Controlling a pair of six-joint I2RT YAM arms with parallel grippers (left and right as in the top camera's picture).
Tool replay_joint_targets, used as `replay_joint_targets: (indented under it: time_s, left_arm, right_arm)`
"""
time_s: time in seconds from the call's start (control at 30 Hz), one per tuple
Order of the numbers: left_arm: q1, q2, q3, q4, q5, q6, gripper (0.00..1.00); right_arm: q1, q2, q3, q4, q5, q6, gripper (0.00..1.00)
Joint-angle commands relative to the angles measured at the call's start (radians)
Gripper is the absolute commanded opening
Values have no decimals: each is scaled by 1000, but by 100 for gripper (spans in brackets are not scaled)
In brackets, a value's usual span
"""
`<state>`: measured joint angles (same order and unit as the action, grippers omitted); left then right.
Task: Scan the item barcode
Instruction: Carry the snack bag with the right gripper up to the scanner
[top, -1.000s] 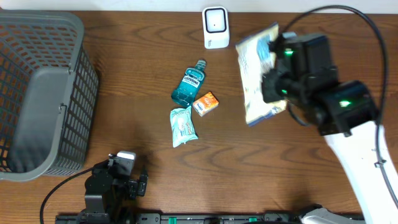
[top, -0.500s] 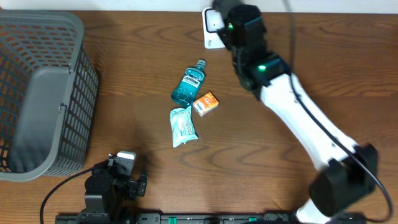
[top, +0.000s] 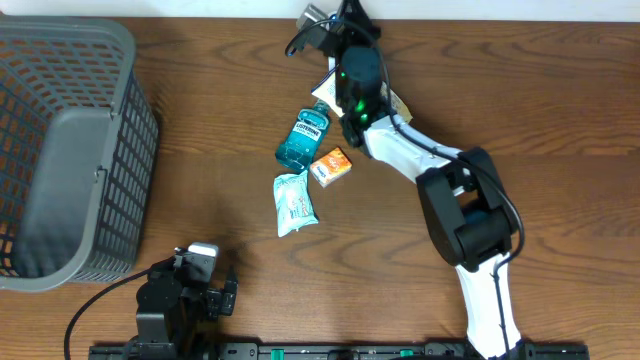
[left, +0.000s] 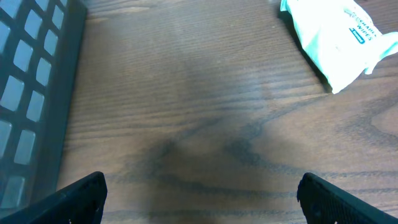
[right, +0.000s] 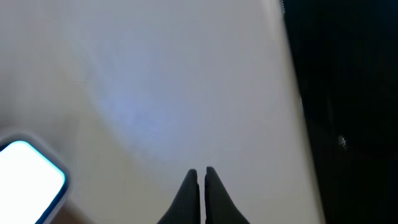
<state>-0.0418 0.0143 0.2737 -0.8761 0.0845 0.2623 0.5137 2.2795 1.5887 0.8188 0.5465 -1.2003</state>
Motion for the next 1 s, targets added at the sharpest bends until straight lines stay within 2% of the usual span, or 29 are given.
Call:
replay_joint_targets:
  time_s: [0.0, 0.03, 0.1, 0.2, 0.23, 0.33, 0.4, 0.47, 0.63, 0.8, 0.97]
  left_arm:
    - [3, -4, -11, -32, 10, -2, 98]
    - [3, -4, -11, -32, 10, -2, 98]
    - [3, -4, -11, -32, 10, -2, 98]
    - [3, -4, -11, -32, 10, -2, 98]
    - [3, -4, -11, -32, 10, -2, 98]
    - [3, -4, -11, -32, 10, -2, 98]
    - [3, -4, -11, -32, 10, -2, 98]
    - [3, -4, -11, -32, 10, -2, 98]
    - [3, -4, -11, -32, 10, -2, 98]
    - [3, -4, -11, -32, 10, -2, 98]
    - [3, -4, -11, -32, 10, -2, 98]
  right_arm:
    - [14, -25, 10, -46, 196, 162, 1]
    - [14, -37, 10, -87, 206, 204, 4]
    - [15, -76, 10, -251, 178, 286, 23]
    - [5, -170, 10, -609, -19, 412, 74]
    - [-11, -211, 10, -738, -136, 462, 81]
    - [-113, -312, 10, -980, -508, 586, 90]
    - [-190, -330, 10, -1017, -654, 641, 93]
    - [-276, -325, 10, -1029, -788, 668, 98]
    - [-394, -247, 10, -1063, -1089, 688, 99]
    - [-432, -127, 10, -987, -1337, 793, 99]
    - [-433, -61, 10, -932, -1439, 812, 99]
